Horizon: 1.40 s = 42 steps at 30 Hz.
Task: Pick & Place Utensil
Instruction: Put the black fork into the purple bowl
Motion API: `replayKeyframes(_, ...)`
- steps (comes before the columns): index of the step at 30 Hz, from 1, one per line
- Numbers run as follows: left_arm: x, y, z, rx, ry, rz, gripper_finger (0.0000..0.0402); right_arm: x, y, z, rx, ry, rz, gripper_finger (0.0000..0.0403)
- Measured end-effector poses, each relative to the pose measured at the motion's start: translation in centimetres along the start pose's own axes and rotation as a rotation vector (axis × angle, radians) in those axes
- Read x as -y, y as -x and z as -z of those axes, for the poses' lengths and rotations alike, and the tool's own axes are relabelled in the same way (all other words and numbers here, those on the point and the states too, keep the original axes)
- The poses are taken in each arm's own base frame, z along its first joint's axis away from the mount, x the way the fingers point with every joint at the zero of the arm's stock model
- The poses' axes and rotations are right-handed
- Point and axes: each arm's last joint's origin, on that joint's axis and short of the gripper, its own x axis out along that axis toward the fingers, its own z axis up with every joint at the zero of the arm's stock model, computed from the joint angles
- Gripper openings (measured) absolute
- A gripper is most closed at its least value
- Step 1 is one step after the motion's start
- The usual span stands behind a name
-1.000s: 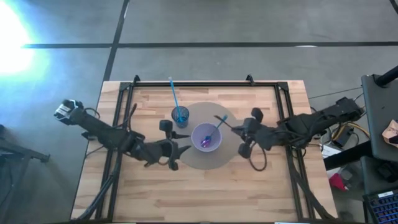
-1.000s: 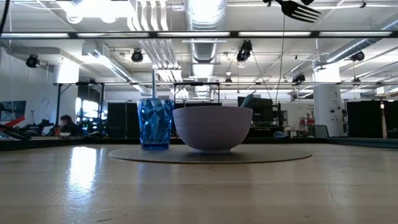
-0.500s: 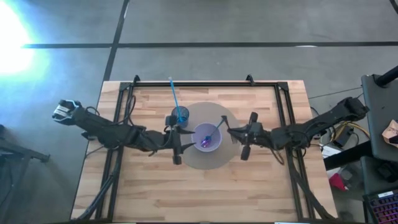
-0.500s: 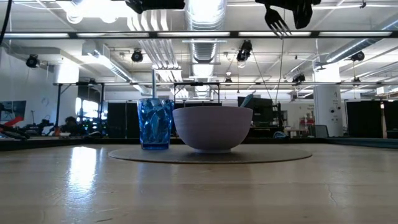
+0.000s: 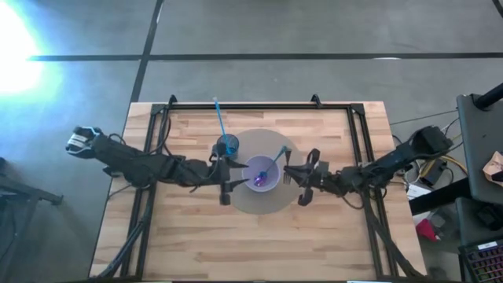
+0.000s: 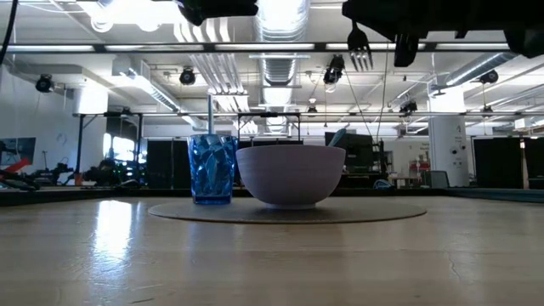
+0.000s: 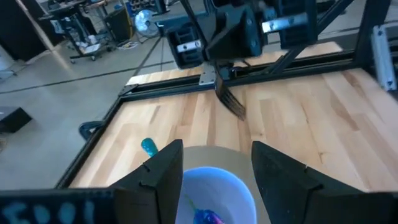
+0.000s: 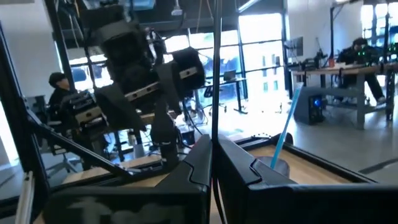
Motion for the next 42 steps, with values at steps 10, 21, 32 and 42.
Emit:
replayKeyframes(10, -1.6, -0.8, -0.5, 0.075, 0.055, 0.167, 0.0186, -1.6, -3.2, 1.3, 0.06, 0.08, -0.05, 0.0011)
replayKeyframes(21, -2.3, -0.9, -0.9, 0.126, 0.038, 0.151, 0.0186, -1.7, -4.9, 2.9, 0.026, 0.171, -0.113, 0.0011)
replayKeyframes(32, -3.1, -2.0, -0.9, 0.17, 0.049, 0.187, 0.0186, -1.0, -5.5, 3.4, 0.014, 0.184, -0.162, 0.0011)
replayKeyframes(42, -2.6, -4.3, 0.0, 0.199, 0.054, 0.19, 0.0186, -0.8, -5.9, 3.4, 0.016, 0.187, -0.152, 0.0011)
